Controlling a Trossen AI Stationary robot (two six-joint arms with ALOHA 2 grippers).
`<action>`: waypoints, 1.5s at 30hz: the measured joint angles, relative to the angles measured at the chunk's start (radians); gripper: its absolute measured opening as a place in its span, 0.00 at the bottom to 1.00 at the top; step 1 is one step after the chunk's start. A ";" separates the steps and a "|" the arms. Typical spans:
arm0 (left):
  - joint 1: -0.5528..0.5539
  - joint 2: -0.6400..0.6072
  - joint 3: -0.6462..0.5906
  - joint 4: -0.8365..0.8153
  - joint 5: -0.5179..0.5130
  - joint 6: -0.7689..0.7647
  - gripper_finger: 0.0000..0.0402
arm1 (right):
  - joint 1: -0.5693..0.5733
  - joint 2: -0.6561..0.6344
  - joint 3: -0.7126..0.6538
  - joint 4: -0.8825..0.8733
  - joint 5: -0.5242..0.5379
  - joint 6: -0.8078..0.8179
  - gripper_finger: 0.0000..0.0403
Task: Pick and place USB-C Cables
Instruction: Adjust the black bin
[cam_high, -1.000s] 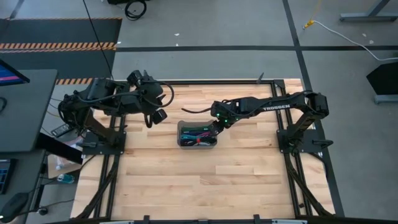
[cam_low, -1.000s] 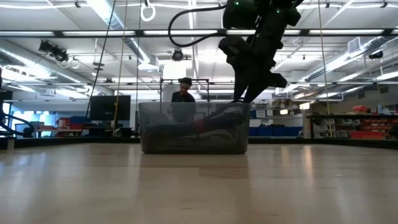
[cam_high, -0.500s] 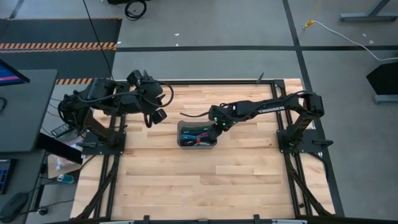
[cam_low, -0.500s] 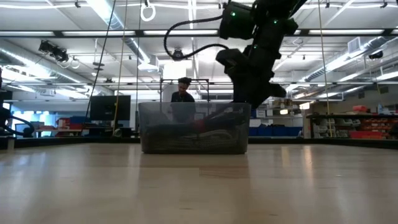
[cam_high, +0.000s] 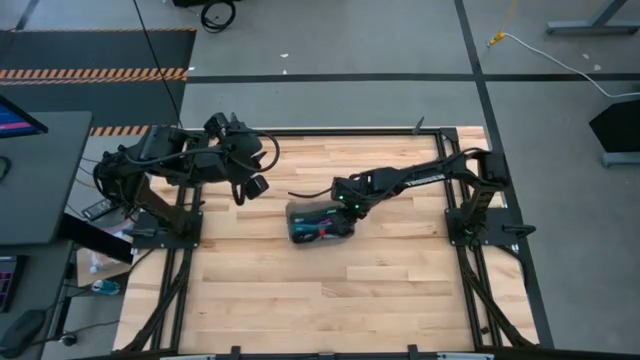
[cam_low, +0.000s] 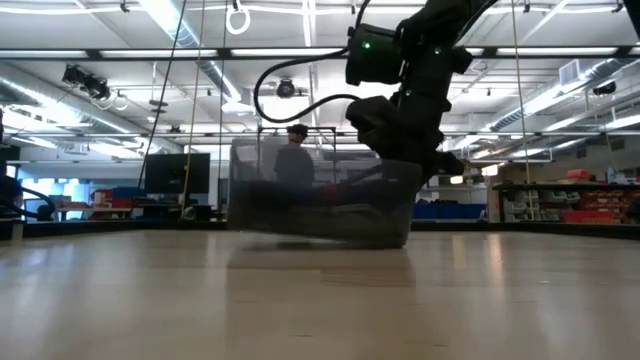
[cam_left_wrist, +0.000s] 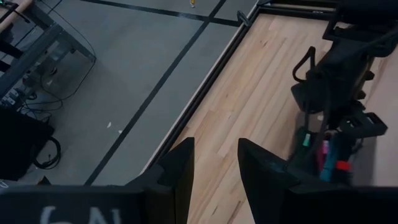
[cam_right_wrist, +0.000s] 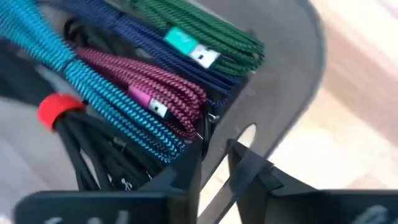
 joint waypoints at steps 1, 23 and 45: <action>0.000 0.000 0.000 0.000 0.000 0.000 0.32 | 0.003 -0.006 -0.001 -0.011 -0.001 0.000 0.16; 0.001 0.000 -0.001 0.000 0.000 0.002 0.32 | 0.039 -0.050 -0.003 -0.114 0.109 0.111 0.01; 0.001 0.000 -0.001 0.000 0.000 0.029 0.32 | 0.053 -0.051 -0.001 -0.039 0.297 0.381 0.02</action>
